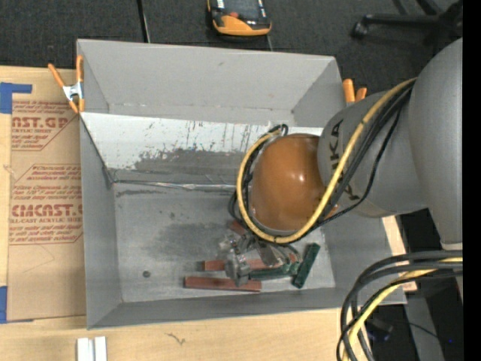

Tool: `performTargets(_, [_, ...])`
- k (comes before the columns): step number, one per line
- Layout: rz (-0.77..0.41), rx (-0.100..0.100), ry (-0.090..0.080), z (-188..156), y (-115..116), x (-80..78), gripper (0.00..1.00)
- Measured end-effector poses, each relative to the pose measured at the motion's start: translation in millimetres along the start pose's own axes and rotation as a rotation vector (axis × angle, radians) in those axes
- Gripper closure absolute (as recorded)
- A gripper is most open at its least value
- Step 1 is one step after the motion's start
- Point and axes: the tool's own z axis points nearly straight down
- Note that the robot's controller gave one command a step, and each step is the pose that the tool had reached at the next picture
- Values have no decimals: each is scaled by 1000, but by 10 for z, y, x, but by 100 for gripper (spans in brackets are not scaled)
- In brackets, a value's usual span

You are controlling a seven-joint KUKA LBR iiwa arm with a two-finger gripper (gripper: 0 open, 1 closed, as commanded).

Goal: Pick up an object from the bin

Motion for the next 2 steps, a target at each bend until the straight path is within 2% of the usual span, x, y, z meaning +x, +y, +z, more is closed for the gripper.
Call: performTargets(2, [0, 1, -9, -353, 1, -14, 100])
